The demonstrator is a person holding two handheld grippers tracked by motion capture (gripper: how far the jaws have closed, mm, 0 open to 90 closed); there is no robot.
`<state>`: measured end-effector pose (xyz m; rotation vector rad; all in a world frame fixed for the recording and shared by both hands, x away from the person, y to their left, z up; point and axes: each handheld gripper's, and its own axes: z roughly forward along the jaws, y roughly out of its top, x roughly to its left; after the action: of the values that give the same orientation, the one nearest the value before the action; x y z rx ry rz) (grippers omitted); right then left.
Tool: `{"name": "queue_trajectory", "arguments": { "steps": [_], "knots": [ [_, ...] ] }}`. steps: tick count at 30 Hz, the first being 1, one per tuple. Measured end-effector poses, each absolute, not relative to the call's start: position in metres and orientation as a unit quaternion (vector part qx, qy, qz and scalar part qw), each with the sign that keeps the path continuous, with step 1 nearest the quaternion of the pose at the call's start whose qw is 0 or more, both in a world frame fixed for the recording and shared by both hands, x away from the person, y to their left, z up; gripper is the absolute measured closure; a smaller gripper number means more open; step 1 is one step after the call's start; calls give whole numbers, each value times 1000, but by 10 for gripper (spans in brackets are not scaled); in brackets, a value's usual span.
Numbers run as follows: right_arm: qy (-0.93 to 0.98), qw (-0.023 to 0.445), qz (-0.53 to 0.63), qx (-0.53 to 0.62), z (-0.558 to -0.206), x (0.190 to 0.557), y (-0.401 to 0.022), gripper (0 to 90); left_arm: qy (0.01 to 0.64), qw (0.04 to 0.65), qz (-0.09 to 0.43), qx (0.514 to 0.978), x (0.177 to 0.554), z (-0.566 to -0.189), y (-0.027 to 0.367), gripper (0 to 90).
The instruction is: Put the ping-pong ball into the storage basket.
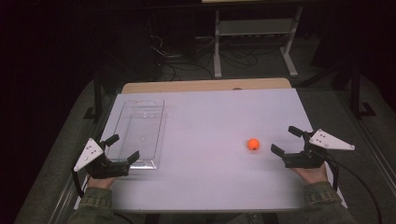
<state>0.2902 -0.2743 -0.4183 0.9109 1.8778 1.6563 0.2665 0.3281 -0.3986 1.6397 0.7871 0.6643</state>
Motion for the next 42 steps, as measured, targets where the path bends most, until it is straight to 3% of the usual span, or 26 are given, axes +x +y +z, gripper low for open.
{"name": "queue_trajectory", "arguments": {
  "steps": [42],
  "knots": [
    [687, 236, 602, 330, -419, 290, -272, 0, 303, 550, 269, 731, 277, -371, 298, 0]
  ]
}}
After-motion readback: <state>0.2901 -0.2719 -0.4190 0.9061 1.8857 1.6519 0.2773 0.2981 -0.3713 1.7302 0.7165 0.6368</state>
